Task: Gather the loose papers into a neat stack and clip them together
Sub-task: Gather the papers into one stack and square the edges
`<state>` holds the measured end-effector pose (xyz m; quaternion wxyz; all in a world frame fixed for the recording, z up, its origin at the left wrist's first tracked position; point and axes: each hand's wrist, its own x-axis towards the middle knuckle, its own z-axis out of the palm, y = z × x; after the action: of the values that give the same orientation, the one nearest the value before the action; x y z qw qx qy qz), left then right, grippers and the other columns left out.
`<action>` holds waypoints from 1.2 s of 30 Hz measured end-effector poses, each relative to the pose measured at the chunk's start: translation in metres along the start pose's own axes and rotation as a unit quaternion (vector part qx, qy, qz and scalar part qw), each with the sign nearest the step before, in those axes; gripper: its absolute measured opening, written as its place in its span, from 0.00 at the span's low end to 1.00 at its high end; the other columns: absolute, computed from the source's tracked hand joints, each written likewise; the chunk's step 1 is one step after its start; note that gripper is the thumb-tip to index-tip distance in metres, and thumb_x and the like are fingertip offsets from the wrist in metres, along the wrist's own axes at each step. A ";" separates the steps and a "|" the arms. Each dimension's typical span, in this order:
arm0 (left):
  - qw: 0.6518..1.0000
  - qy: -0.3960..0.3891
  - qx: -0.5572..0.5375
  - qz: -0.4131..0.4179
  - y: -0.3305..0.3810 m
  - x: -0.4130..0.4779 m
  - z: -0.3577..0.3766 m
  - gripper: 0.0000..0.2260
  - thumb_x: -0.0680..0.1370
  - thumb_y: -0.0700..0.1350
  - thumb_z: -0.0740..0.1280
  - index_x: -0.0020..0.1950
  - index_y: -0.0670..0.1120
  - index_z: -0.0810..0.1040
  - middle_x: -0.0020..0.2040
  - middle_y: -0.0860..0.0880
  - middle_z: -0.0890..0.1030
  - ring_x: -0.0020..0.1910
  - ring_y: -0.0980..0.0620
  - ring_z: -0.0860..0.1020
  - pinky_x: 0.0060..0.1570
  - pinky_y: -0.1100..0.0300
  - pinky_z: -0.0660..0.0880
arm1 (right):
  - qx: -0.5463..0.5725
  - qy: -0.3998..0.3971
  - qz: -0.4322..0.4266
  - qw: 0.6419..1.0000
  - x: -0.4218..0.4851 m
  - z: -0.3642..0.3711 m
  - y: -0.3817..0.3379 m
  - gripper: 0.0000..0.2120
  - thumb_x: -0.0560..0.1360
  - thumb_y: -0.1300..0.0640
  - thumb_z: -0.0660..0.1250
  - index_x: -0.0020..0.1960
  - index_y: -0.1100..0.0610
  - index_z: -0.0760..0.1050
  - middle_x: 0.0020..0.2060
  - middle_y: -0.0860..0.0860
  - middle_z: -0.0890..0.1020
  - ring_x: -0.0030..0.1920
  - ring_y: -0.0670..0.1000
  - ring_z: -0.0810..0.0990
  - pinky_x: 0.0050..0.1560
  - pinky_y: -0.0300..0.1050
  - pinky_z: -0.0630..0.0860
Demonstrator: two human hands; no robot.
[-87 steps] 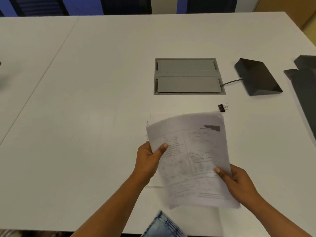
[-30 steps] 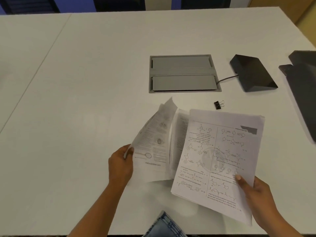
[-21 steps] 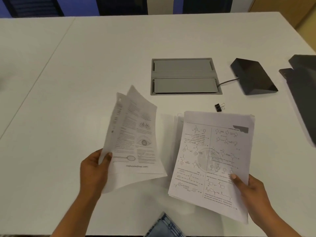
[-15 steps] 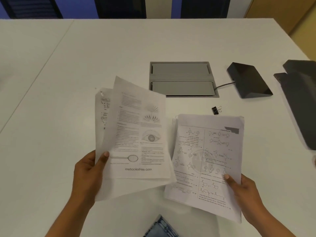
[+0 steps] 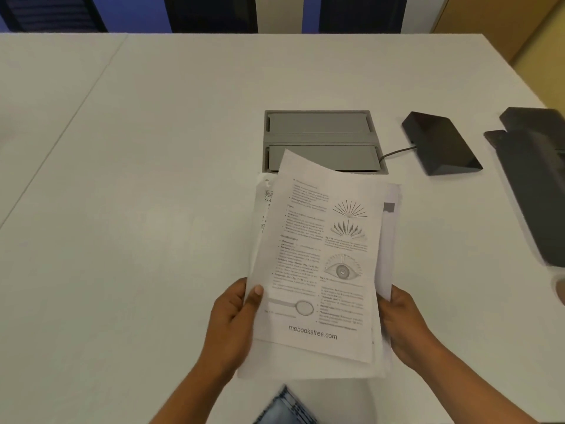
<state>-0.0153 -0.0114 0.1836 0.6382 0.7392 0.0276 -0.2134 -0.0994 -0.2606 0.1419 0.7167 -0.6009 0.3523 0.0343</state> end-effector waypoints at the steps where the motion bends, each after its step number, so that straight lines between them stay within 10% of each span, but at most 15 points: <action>1: 1.000 0.009 0.025 0.004 -0.003 0.001 0.001 0.07 0.81 0.43 0.65 0.52 0.50 0.82 0.48 0.53 0.87 0.46 0.53 0.85 0.41 0.63 0.80 | 0.010 -0.010 0.001 1.000 -0.001 0.001 -0.002 0.11 0.78 0.57 0.66 0.57 0.59 0.81 0.50 0.57 0.87 0.51 0.58 0.86 0.50 0.52 0.82; 5: 0.984 0.034 0.165 0.058 -0.009 0.011 -0.002 0.14 0.75 0.50 0.72 0.58 0.60 0.75 0.56 0.60 0.77 0.52 0.59 0.79 0.48 0.61 0.77 | 0.013 -0.039 0.001 0.999 -0.003 0.001 -0.004 0.12 0.80 0.58 0.64 0.60 0.60 0.80 0.52 0.58 0.87 0.53 0.58 0.86 0.49 0.50 0.82; 14: 0.972 -0.121 -0.113 -0.166 0.008 0.030 -0.004 0.17 0.75 0.48 0.71 0.64 0.48 0.79 0.57 0.49 0.85 0.56 0.45 0.83 0.60 0.42 0.77 | 0.000 -0.067 -0.029 0.997 -0.005 -0.007 -0.010 0.23 0.74 0.41 0.67 0.59 0.56 0.81 0.53 0.56 0.86 0.55 0.58 0.85 0.52 0.49 0.82; 19: 0.985 -0.107 -0.077 -0.111 0.005 0.033 0.009 0.15 0.75 0.42 0.72 0.62 0.47 0.80 0.56 0.49 0.85 0.55 0.47 0.84 0.57 0.46 0.79 | -0.013 -0.031 -0.018 0.999 -0.004 -0.002 -0.022 0.15 0.81 0.44 0.51 0.48 0.45 0.75 0.40 0.38 0.84 0.41 0.36 0.81 0.45 0.28 0.75; 25: 0.994 -0.065 -0.065 -0.051 0.006 0.032 0.021 0.16 0.72 0.38 0.75 0.59 0.47 0.81 0.54 0.50 0.86 0.52 0.48 0.85 0.50 0.50 0.83 | -0.042 -0.032 -0.104 0.993 0.003 -0.003 -0.026 0.16 0.71 0.56 0.72 0.58 0.56 0.80 0.52 0.53 0.87 0.51 0.55 0.86 0.51 0.51 0.83; 36: 0.999 -0.014 -0.016 0.039 0.012 0.051 0.037 0.15 0.73 0.42 0.75 0.58 0.51 0.79 0.54 0.50 0.84 0.53 0.47 0.83 0.49 0.52 0.83 | -0.072 0.009 -0.167 0.983 0.013 0.018 -0.044 0.11 0.73 0.61 0.72 0.50 0.46 0.80 0.44 0.42 0.87 0.47 0.45 0.86 0.40 0.36 0.81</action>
<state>0.0245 -0.0608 0.1737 0.6582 0.7263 -0.0067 -0.1979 -0.0609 -0.2619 0.1718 0.6642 -0.7014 0.2501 -0.0662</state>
